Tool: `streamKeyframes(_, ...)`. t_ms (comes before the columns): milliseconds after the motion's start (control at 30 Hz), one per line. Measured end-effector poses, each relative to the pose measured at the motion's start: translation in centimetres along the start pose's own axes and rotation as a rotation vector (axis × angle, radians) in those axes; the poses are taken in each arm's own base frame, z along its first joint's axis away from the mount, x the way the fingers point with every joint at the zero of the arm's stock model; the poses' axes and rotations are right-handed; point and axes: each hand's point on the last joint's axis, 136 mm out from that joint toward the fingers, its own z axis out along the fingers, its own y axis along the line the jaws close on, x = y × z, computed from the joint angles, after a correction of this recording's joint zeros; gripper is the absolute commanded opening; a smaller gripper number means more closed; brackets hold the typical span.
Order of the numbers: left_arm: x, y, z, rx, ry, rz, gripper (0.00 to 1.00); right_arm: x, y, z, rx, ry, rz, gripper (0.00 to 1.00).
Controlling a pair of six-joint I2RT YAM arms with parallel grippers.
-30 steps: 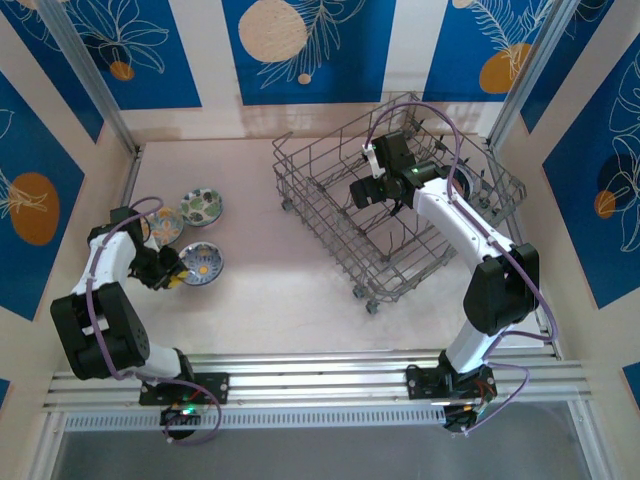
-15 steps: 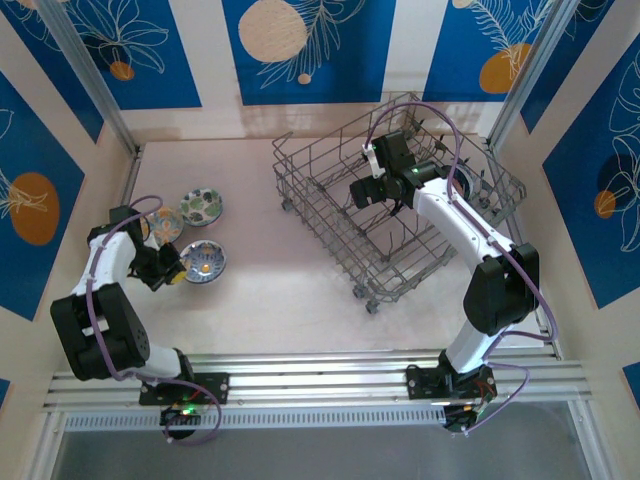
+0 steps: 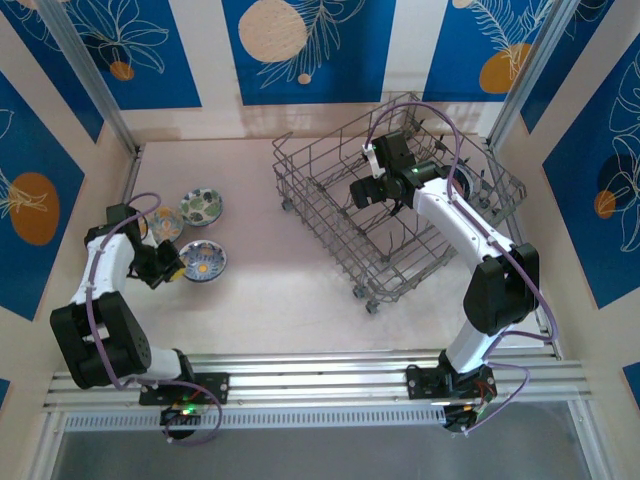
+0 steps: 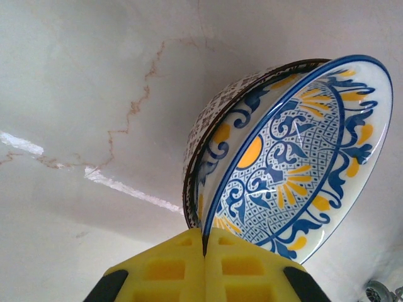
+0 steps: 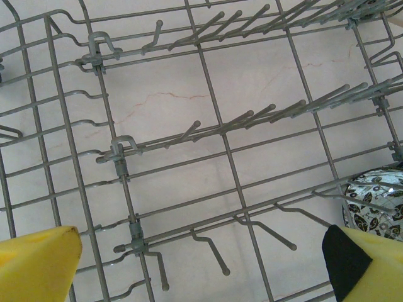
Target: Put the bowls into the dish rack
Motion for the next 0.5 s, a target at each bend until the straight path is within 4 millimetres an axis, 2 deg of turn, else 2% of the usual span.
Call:
streamKeyframes(267, 0.01, -0.07, 0.01, 0.004, 0.001, -0.007, 0.28, 0.00, 0.01, 0.00, 0.000, 0.000, 0.003, 0.99)
streamKeyframes(500, 0.03, -0.10, 0.02, 0.006, 0.002, -0.003, 0.38, 0.00, 0.01, 0.00, 0.000, 0.000, 0.003, 0.99)
